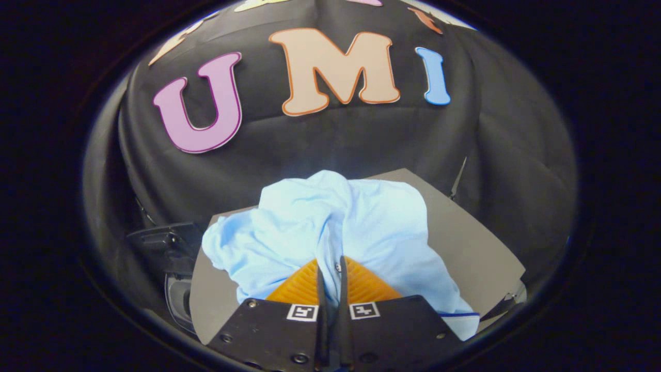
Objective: Put the clothes into the washing machine and then close the washing machine lid.
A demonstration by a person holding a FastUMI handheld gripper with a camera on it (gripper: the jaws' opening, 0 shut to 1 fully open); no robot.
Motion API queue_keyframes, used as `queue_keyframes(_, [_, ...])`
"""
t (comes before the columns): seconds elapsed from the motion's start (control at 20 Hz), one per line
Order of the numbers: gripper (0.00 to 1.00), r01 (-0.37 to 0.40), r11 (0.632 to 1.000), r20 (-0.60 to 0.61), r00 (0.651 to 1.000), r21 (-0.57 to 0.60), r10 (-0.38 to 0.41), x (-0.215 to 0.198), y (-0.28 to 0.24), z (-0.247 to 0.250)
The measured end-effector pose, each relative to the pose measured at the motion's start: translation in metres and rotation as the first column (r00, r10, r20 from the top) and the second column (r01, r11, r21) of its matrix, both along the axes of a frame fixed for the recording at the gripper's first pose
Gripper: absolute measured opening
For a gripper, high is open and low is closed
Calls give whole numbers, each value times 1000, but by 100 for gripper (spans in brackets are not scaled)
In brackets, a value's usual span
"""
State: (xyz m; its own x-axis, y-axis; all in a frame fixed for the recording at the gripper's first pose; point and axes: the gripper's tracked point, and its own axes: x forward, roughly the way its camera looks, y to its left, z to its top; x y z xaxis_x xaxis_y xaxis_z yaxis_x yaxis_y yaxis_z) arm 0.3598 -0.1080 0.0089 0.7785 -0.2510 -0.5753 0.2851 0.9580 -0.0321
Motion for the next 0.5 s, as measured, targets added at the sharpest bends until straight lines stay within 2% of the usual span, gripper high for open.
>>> queue_keyframes(0.15, [7, 68, 998, 112, 992, -18, -65, -7, 2, 30])
queue_keyframes(0.3, [6, 26, 996, 137, 991, -88, -14, -19, 20, 56])
queue_keyframes(0.5, [6, -19, 998, 252, 967, -64, 35, -22, 60, 103])
